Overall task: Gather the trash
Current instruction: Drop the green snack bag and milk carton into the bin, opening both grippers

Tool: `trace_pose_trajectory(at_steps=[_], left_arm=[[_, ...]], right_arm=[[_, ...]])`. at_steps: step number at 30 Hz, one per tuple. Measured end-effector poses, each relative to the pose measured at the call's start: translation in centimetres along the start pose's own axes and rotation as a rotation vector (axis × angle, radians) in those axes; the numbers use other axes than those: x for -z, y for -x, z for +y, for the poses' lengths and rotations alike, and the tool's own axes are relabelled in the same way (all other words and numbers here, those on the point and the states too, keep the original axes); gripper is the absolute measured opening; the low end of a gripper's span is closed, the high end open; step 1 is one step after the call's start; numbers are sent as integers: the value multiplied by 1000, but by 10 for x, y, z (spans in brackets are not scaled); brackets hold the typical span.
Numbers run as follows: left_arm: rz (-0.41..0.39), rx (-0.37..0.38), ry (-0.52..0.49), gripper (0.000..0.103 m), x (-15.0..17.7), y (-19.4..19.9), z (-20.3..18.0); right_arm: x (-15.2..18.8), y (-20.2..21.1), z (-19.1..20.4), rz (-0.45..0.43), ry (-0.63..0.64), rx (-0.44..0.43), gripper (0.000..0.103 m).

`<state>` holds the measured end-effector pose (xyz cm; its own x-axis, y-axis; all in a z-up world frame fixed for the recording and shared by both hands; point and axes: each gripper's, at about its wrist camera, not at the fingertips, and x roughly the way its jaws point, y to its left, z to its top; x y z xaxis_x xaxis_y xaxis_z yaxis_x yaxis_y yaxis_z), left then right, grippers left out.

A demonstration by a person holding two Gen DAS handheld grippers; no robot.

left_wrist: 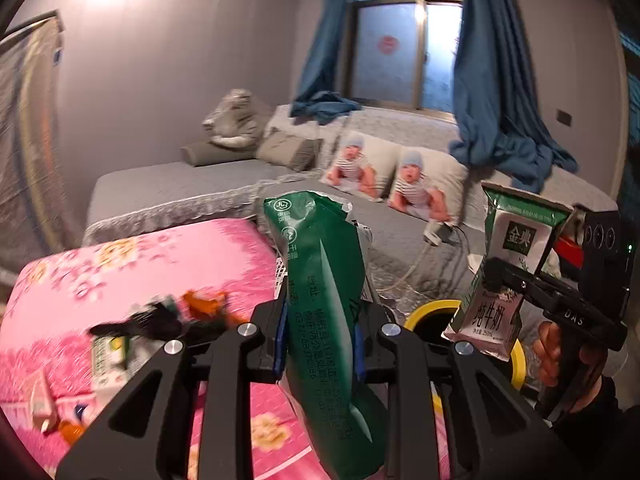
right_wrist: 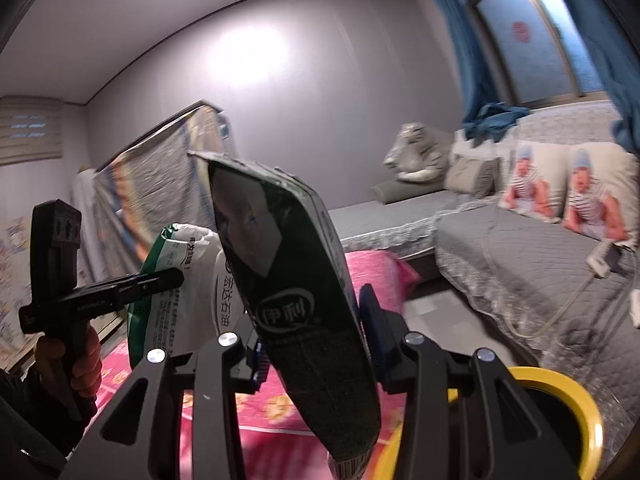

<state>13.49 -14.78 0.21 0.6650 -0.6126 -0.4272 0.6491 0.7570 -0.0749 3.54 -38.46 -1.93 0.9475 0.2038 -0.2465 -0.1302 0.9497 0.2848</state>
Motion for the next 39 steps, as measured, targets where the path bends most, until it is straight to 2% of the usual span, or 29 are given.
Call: trace_pose_trajectory(at_steps=[8,19,32,36,39], left_arm=[[34,109,-86,23,-6,-50,-50],[79,212,-155,23,1,-92,-101],[157,260,-146,23,20,-128,-127],[184,268,-142,23,26,-143,-134],[209,260,-150,23,33,-158,-139]], right_arm=[[16,25,-41,-24,-62,160,38],[50,31,-90,36,-192,305,38],[74,26,-119,112,-272,414,38],[82,21,-127,153,-304,469,38],[90,17,-137,189,-354,474,38]])
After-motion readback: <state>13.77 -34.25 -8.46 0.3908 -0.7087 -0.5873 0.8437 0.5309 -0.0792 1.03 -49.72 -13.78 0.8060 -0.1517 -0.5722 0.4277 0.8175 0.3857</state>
